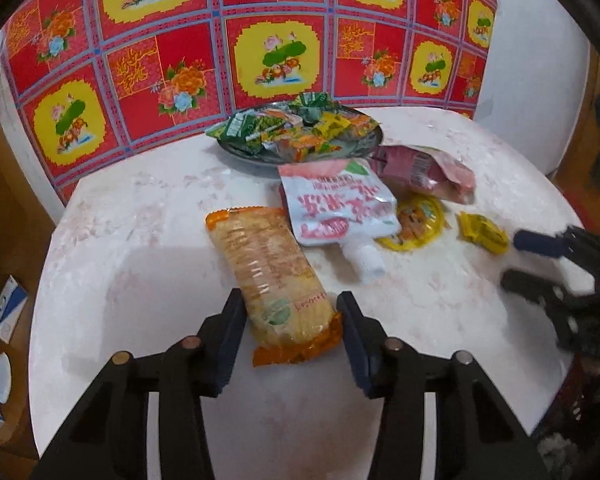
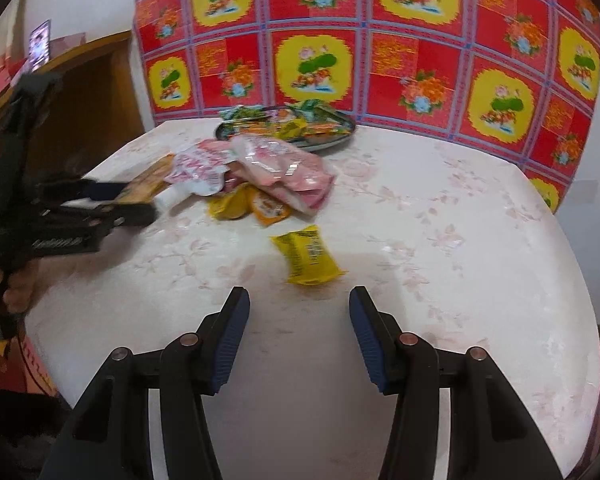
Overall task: Organize snacks
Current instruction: 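Grasp the yellow candy packet with the right tool while the left tool grasps the orange biscuit bar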
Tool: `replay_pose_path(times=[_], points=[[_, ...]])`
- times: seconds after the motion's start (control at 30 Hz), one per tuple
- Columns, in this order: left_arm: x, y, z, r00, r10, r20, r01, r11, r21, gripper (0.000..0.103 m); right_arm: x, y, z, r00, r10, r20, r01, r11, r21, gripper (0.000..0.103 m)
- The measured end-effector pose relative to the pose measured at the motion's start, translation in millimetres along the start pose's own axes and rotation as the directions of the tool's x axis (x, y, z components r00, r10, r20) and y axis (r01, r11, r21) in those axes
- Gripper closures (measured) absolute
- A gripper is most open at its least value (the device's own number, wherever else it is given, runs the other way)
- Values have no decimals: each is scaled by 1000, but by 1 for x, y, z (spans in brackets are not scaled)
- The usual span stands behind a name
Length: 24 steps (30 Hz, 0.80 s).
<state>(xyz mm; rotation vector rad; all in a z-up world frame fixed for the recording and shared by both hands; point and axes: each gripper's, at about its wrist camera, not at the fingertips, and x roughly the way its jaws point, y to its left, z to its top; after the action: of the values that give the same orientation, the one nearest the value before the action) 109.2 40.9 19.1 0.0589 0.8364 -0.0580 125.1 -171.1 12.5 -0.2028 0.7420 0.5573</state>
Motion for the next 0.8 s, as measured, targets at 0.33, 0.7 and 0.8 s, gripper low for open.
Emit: replay_pose_path(times=[0.33, 0.7, 0.8], points=[[-27, -21, -33, 1000, -22, 14, 23, 999, -23, 54, 7, -3, 22, 1000, -11, 7, 11, 998, -67, 50], [-23, -18, -32, 1000, -19, 16, 19, 1000, -24, 42, 4, 18, 13, 1000, 27, -5, -27, 984, -174, 75], [-20, -15, -31, 999, -21, 41, 23, 999, -39, 44, -2, 21, 8, 1000, 31, 1, -30, 986, -167, 75]])
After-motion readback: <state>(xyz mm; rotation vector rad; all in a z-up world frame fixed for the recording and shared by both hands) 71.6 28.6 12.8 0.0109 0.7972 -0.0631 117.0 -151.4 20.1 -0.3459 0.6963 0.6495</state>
